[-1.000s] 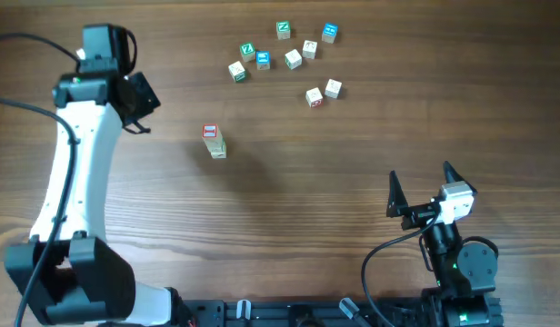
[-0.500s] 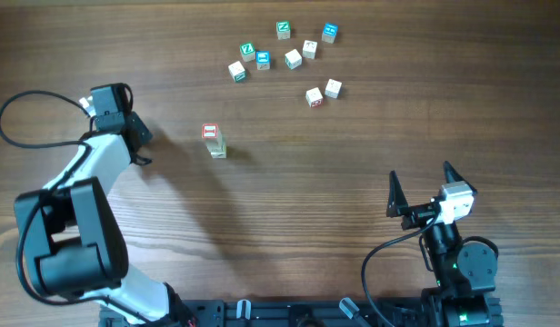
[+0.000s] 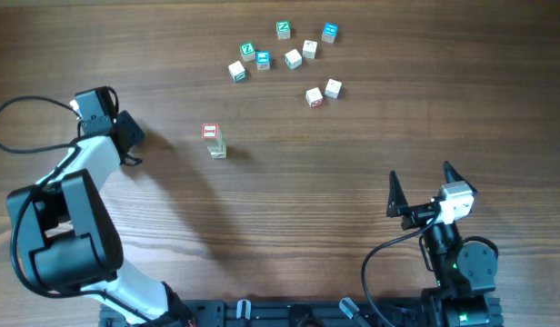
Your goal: Form a tower
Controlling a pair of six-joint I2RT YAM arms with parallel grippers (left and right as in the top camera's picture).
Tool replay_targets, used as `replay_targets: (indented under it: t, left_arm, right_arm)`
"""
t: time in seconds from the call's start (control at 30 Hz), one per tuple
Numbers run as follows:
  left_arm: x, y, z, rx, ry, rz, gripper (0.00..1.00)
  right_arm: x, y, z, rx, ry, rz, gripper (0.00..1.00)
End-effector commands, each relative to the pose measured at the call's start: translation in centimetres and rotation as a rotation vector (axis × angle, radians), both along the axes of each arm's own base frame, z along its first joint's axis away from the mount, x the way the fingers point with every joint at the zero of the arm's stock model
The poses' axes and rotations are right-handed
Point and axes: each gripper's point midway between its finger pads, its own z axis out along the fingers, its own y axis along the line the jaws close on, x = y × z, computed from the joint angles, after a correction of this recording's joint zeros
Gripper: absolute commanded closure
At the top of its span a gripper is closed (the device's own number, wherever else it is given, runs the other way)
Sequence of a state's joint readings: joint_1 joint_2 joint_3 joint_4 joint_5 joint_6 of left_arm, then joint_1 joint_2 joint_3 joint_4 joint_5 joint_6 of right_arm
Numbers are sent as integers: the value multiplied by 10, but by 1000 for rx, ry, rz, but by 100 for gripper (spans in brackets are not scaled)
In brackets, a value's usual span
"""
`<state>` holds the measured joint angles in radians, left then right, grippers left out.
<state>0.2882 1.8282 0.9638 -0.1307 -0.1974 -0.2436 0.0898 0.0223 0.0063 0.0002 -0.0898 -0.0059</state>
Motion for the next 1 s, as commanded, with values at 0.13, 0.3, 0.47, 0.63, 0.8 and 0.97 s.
replay_targets:
  t: [0.13, 0.3, 0.47, 0.63, 0.8, 0.97]
  left_arm:
    - [-11, 9, -10, -59, 11, 74, 53]
    - [-9, 10, -9, -62, -2, 74, 58]
    - [-8, 7, -9, -77, -7, 65, 61]
    - [-7, 7, -9, -87, -19, 86, 61]
    - [-5, 8, -7, -84, -29, 86, 64]
    - [-5, 8, -7, -84, -29, 86, 68]
  right_arm:
    - [-1, 2, 2, -13, -11, 13, 0]
    - [-1, 2, 2, -13, -11, 13, 0]
    - [-1, 2, 2, -13, -12, 13, 0]
    - [-1, 2, 2, -13, -12, 13, 0]
    - [-1, 2, 2, -13, -12, 13, 0]
    - [-1, 2, 2, -13, -11, 13, 0]
